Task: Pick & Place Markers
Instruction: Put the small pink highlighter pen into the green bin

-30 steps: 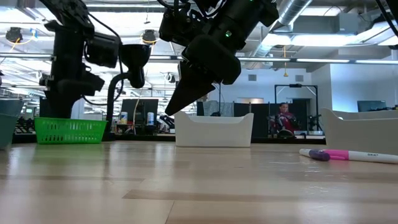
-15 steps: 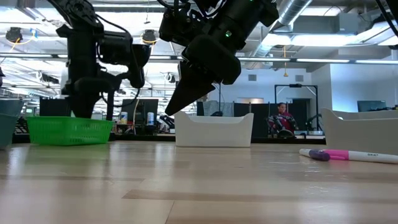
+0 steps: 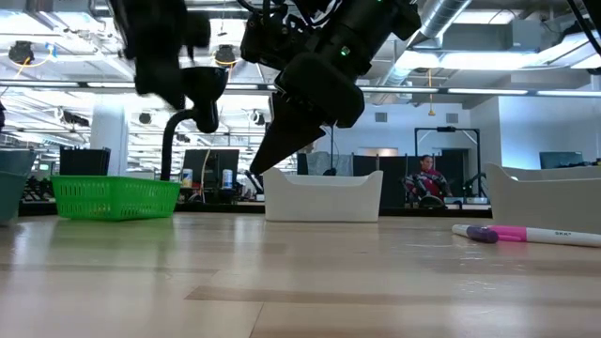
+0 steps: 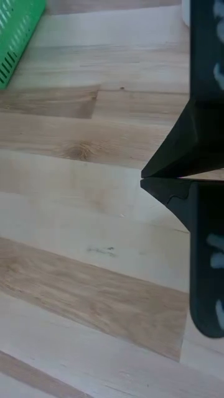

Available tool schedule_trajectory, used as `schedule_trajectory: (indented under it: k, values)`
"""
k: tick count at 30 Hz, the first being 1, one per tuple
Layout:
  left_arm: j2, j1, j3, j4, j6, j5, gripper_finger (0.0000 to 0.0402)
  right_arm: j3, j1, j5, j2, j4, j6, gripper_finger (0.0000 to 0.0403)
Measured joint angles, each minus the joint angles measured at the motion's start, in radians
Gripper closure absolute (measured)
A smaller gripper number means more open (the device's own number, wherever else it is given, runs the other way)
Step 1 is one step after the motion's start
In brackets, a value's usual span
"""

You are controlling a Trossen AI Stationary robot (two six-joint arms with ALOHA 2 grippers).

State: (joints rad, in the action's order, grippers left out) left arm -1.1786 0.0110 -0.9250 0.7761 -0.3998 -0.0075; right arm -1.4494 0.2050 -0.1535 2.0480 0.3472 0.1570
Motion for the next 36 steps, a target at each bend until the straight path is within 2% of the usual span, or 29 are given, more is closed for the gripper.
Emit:
schedule_trajectory:
  k: [7, 10, 14, 20, 24, 28, 36]
  values:
    - [-0.045, 0.454, -0.011, -0.232, -0.05, -0.118, 0.0305, 0.0, -0.013, -0.002, 0.0, 0.042, 0.0, 0.0403]
    - [-0.079, 0.583, -0.011, -0.257, -0.053, -0.146, 0.0305, 0.0, -0.018, -0.003, 0.0, 0.041, -0.021, 0.0403]
    - [-0.137, 0.702, -0.011, -0.279, -0.108, -0.148, 0.0305, 0.0, -0.018, -0.003, 0.0, 0.041, -0.033, 0.0403]
    - [-0.299, 0.819, -0.011, -0.378, -0.122, -0.144, 0.0304, 0.0, -0.019, -0.003, 0.0, 0.041, -0.02, 0.0403]
    - [-0.39, 0.85, -0.011, -0.392, -0.123, -0.092, 0.0304, 0.0, -0.019, -0.003, 0.0, 0.04, -0.02, 0.0403]
    - [-0.43, 0.882, -0.011, -0.392, -0.123, -0.035, 0.0304, 0.0, -0.019, -0.003, 0.0, 0.039, -0.019, 0.0403]
    - [-0.474, 0.936, -0.011, -0.395, -0.11, -0.006, 0.0304, 0.0, -0.019, -0.003, 0.0, 0.029, -0.019, 0.0403]
